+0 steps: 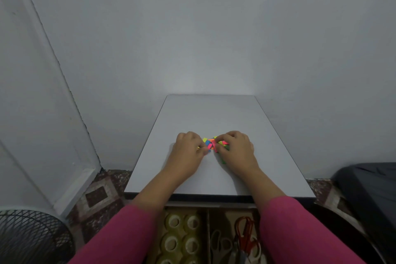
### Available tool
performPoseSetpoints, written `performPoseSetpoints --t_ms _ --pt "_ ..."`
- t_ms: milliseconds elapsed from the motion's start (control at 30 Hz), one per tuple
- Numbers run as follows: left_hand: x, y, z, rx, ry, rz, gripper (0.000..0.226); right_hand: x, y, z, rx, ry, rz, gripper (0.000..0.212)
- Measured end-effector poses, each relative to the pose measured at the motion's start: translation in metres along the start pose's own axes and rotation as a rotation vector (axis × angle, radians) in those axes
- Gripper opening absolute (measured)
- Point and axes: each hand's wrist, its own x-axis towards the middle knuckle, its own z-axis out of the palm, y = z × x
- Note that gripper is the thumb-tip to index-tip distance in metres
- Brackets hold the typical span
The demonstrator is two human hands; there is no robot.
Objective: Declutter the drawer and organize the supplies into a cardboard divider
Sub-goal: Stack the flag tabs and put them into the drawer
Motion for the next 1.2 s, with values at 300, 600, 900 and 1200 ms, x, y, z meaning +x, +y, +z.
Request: performPoseSetpoints --t_ms 300,600,900,1200 --pt "0.012 0.009 0.009 0.21 0.104 -0.099 0.026 0.002 0.002 0.003 -0.066 0.02 0.04 0.022" --pt "0.019 0.007 0.003 0.224 0.144 -0.155 0.03 0.002 0.002 0.002 -0.065 0.022 0.051 0.026" --pt "-0.016 -0.008 0.005 0.064 0.085 -0.009 0.021 0.003 0.002 0.004 -0.068 0.052 -0.014 0.021" --pt "-0.011 -0.011 0.008 0.214 0.017 -0.1 0.032 0.022 -0.007 -0.005 -0.312 -0.074 -0.058 0.026"
